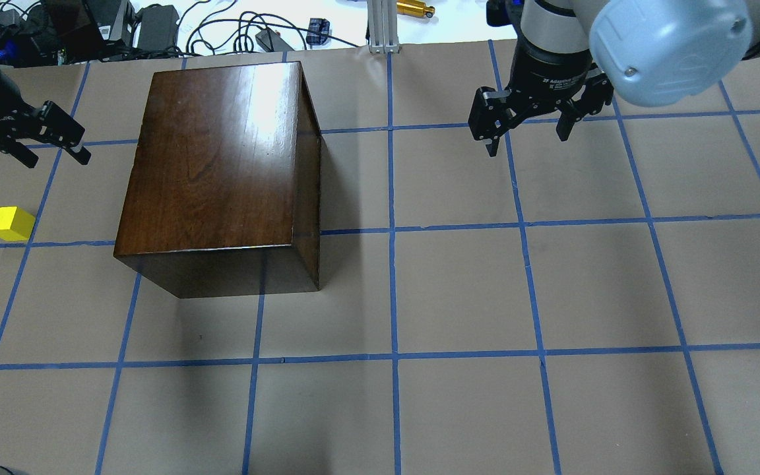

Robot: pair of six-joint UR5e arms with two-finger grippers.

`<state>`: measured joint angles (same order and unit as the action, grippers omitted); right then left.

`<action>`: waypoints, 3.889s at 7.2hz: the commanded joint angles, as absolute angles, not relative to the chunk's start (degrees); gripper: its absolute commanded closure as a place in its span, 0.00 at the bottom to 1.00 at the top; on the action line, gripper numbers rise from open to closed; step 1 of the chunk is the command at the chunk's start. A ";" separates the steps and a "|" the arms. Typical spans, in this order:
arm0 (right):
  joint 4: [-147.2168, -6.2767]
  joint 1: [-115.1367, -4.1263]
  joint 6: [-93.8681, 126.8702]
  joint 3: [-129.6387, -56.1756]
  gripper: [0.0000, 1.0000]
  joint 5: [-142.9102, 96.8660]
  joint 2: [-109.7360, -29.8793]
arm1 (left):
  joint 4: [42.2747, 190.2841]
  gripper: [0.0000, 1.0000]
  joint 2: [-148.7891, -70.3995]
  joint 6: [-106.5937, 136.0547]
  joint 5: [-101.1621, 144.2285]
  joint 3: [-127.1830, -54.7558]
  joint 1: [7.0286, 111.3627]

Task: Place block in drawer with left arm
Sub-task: 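Lower the left gripper and grasp the white drawer handle, then pull the drawer open away from the cabinet with the left gripper, then release the handle and raise the left gripper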

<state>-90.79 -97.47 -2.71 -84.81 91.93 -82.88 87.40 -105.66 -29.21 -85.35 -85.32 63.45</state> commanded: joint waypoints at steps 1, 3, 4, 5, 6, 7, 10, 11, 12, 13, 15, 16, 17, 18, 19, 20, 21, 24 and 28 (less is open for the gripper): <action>-90.79 -97.47 -2.72 -84.81 0.00 91.93 -82.88 | 83.26 0.00 -108.36 -29.00 -84.12 -87.61 63.02; -90.79 -97.47 -2.72 -84.81 0.00 91.93 -82.88 | 81.30 0.00 -110.12 -27.08 -79.11 -89.47 62.93; -90.79 -97.47 -2.72 -84.81 0.00 91.93 -82.88 | 81.30 0.00 -110.65 -27.07 -77.97 -89.65 62.93; -90.79 -97.47 -2.64 -84.81 0.00 91.93 -82.88 | 81.30 0.00 -111.18 -26.90 -77.35 -89.74 62.93; -90.79 -97.47 -2.72 -84.81 0.00 91.93 -82.88 | 81.30 0.00 -111.53 -26.55 -76.39 -89.91 62.93; -90.79 -97.47 -2.72 -84.81 0.00 91.93 -82.88 | 81.12 0.00 -111.79 -26.46 -75.77 -90.52 62.93; -90.79 -97.47 -2.72 -84.81 0.00 91.93 -82.88 | 80.51 0.00 -113.02 -26.54 -75.85 -90.53 62.93; -90.79 -97.47 -2.72 -84.81 0.00 91.93 -82.88 | 80.42 0.00 -113.29 -26.63 -75.94 -90.53 62.84; -90.79 -97.47 -2.64 -84.81 0.00 91.93 -82.88 | 80.42 0.00 -113.47 -26.98 -76.02 -90.44 62.23; -90.79 -97.47 -2.64 -84.81 0.00 91.93 -82.88 | 80.42 0.00 -113.55 -28.20 -76.03 -90.53 60.23; -90.79 -97.47 -2.72 -84.81 0.00 91.93 -82.88 | 80.33 0.00 -113.99 -29.44 -76.37 -90.53 57.75; -90.79 -97.47 -2.64 -84.81 0.00 91.93 -82.88 | 80.33 0.00 -113.99 -32.23 -76.38 -90.53 55.83; -90.79 -97.47 -2.72 -84.81 0.00 91.93 -82.88 | 80.42 0.00 -114.34 -33.04 -76.46 -90.01 54.24; -90.79 -97.47 -2.72 -84.81 0.00 91.93 -82.88 | 80.42 0.00 -114.35 -33.05 -76.46 -89.83 53.97; -90.79 -97.47 -2.72 -84.81 0.00 91.93 -82.88 | 80.33 0.00 -114.35 -33.13 -76.55 -89.82 53.27; -90.79 -97.47 -2.64 -84.81 0.00 91.93 -82.88 | 80.33 0.00 -114.52 -33.22 -76.55 -89.82 51.96; -90.79 -97.47 -2.64 -84.81 0.00 91.93 -82.88 | 80.33 0.00 -114.43 -33.31 -76.64 -89.74 51.51; -90.79 -97.47 -2.72 -84.81 0.00 91.93 -82.88 | 80.33 0.00 -114.52 -36.80 -76.64 -89.74 47.91; -90.79 -97.47 -2.72 -84.81 0.00 91.93 -82.88 | 80.33 0.00 -113.91 -37.18 -76.64 -89.47 47.11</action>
<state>-90.79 -97.47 -2.70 -84.82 91.93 -82.88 80.32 -114.28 -37.03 -76.63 -89.57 47.28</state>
